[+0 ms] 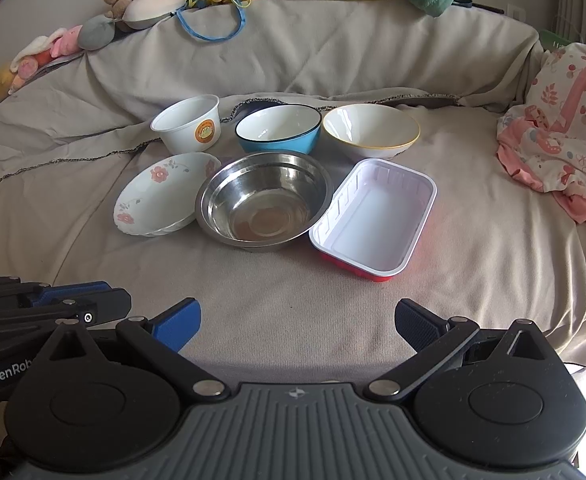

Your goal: Organize plates and bowls

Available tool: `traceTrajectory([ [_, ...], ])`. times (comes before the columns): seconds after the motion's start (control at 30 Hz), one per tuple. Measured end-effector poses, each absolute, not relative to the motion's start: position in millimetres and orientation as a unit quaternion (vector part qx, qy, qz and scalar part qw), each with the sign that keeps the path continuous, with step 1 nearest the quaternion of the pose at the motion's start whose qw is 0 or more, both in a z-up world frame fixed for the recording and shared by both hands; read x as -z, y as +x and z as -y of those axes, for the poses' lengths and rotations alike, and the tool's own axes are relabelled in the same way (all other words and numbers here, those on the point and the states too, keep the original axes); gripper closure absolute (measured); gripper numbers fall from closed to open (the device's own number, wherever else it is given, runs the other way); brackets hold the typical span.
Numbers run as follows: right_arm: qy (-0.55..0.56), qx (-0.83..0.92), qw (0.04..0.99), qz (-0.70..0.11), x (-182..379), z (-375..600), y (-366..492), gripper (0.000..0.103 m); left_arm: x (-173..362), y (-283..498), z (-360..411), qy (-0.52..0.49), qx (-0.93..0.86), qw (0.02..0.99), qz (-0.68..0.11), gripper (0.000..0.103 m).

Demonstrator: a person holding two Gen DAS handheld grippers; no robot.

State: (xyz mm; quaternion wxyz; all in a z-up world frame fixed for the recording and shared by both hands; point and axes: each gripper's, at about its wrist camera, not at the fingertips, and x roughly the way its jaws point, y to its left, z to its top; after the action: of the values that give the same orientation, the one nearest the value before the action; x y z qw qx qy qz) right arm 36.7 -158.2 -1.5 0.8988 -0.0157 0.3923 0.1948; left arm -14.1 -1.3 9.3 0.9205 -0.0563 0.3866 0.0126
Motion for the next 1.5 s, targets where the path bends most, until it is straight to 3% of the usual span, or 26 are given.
traceTrajectory([
  [0.5,-0.017,-0.199,0.894,-0.402,6,163,46,0.000,1,3,3,-0.050,-0.013,0.912,-0.407,0.087],
  [0.8,0.004,-0.112,0.934,-0.340,31,202,99,0.000,34,77,4,-0.135,0.118,0.887,-0.425,0.086],
  [1.07,0.074,-0.044,0.897,-0.433,79,247,191,0.000,13,210,17,-0.093,0.136,0.913,-0.374,0.086],
  [1.23,0.132,-0.080,0.877,-0.456,105,246,223,0.016,48,296,31,-0.087,0.136,0.881,-0.445,0.086],
  [1.5,0.183,-0.207,0.821,-0.500,127,238,254,0.018,88,326,44,-0.036,0.112,0.851,-0.511,0.085],
])
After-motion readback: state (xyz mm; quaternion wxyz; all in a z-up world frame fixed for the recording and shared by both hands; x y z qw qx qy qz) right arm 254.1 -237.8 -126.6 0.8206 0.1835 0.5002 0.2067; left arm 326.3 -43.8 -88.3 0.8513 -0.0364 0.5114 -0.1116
